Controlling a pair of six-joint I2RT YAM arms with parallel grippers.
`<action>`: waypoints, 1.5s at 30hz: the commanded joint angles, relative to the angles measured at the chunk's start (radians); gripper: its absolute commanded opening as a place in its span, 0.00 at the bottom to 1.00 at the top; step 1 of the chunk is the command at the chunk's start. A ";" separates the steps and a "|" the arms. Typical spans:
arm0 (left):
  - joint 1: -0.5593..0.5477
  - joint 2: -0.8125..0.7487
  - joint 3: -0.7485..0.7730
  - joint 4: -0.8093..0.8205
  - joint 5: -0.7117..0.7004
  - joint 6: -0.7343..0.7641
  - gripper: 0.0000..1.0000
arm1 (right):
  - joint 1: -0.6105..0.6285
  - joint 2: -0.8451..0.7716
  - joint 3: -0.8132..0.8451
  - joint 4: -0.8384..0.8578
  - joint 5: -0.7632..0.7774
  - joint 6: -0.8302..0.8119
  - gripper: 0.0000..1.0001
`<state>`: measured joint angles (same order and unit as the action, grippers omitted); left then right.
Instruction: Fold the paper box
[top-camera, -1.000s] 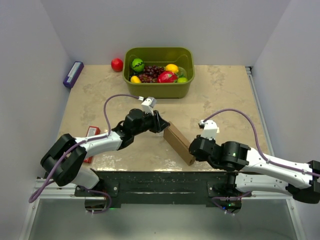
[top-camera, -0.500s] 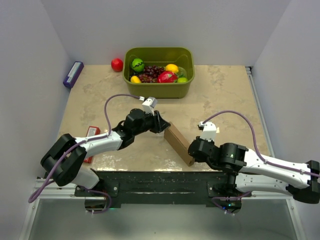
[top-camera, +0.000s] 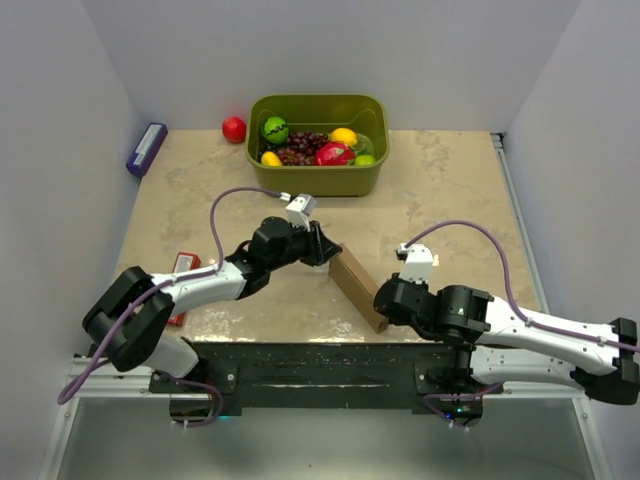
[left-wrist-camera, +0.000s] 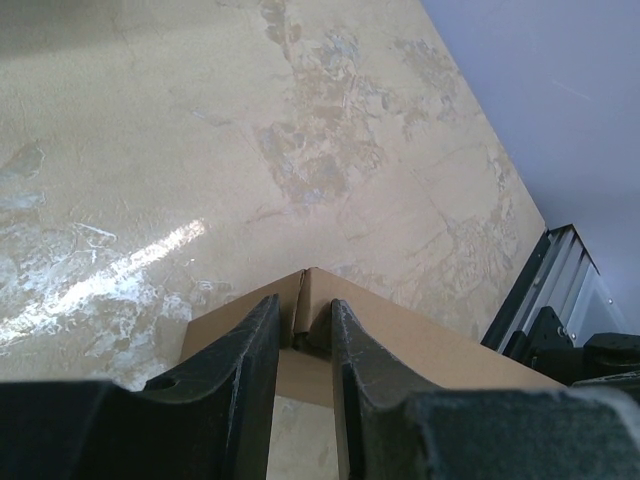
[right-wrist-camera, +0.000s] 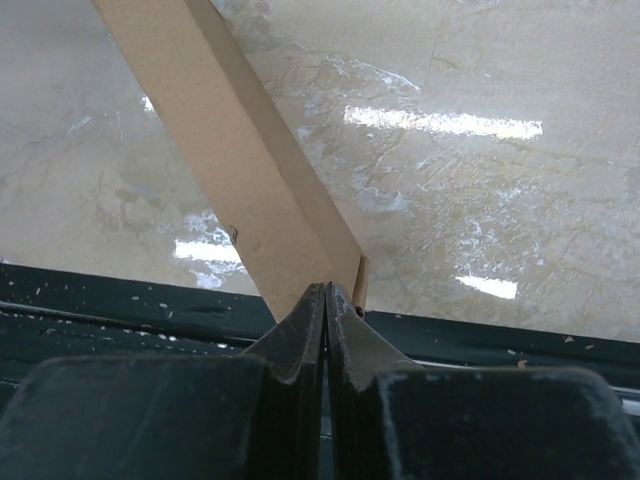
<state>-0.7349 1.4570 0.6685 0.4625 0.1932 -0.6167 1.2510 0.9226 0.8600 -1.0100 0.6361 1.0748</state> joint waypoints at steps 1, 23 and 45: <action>-0.024 0.048 -0.021 -0.165 -0.023 0.074 0.27 | 0.011 -0.001 0.042 -0.085 -0.036 0.028 0.07; -0.044 0.059 -0.015 -0.153 -0.014 0.094 0.25 | 0.011 -0.024 0.057 -0.068 -0.101 0.011 0.06; -0.067 0.057 0.000 -0.168 -0.026 0.126 0.24 | 0.011 0.074 -0.070 -0.013 -0.203 0.019 0.08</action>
<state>-0.7723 1.4715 0.6868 0.4652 0.1715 -0.5549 1.2579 0.9249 0.8593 -1.0248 0.5018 1.0813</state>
